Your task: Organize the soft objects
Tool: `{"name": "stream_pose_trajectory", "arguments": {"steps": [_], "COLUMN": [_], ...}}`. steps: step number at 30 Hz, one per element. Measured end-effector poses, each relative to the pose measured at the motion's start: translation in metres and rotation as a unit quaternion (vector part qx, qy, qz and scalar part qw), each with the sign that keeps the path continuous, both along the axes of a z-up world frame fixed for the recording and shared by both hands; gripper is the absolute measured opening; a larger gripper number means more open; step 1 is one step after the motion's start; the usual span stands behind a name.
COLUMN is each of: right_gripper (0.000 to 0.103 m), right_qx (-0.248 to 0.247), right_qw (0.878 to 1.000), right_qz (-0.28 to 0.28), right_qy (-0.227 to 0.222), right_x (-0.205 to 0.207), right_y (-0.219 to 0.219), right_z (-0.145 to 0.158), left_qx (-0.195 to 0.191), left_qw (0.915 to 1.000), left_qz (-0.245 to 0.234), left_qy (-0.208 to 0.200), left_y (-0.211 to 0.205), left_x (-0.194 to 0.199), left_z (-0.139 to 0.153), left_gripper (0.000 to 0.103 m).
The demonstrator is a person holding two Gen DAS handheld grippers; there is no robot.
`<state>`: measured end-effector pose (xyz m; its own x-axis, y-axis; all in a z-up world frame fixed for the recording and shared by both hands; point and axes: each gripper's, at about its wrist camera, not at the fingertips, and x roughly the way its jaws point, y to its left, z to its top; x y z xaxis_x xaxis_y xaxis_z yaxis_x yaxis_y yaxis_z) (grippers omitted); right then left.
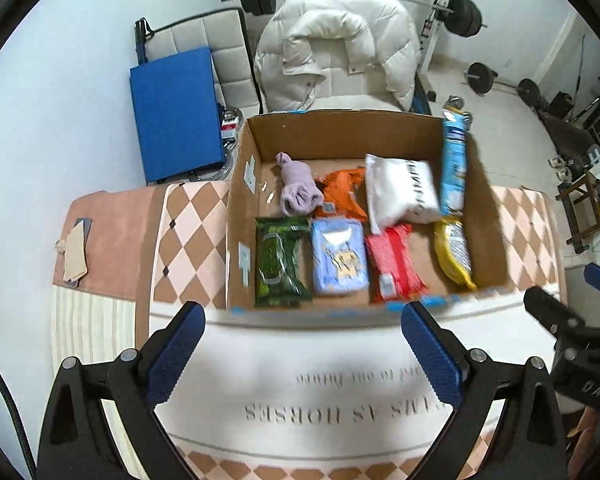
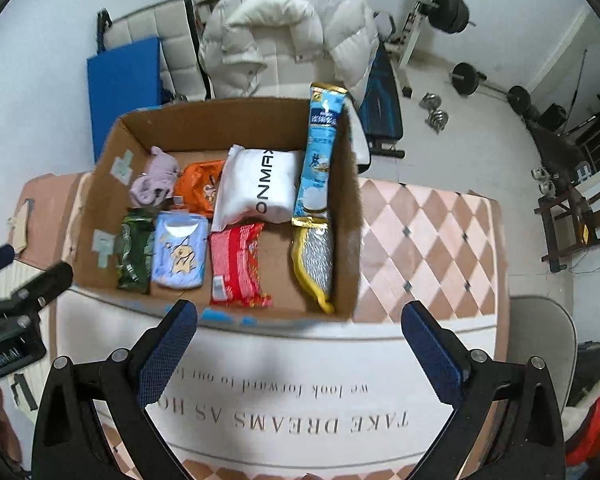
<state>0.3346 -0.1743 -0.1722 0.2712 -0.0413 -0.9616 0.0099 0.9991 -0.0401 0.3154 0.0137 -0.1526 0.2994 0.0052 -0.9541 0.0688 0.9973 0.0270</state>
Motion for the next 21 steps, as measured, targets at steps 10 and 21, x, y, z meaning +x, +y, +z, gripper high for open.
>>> {"name": "stream_pose_trajectory", "arguments": {"steps": [10,21], "right_gripper": [0.103,0.103], "right_qx": [0.014,0.017], "right_qw": [0.997,0.99], "right_qz": [-0.004,-0.006], "right_qy": [-0.081,-0.143], "right_x": [-0.107,-0.215], "right_y": [-0.007,-0.006], "right_z": [0.094,0.172], "left_qx": [-0.025,-0.025], "left_qw": [0.9967,0.993], "left_qz": [0.02,0.012], "left_qy": [-0.075,-0.115], "left_y": [0.001,-0.007], "left_x": [-0.089,-0.168], "left_z": [0.085,0.143], "left_gripper": [0.101,0.101]}}
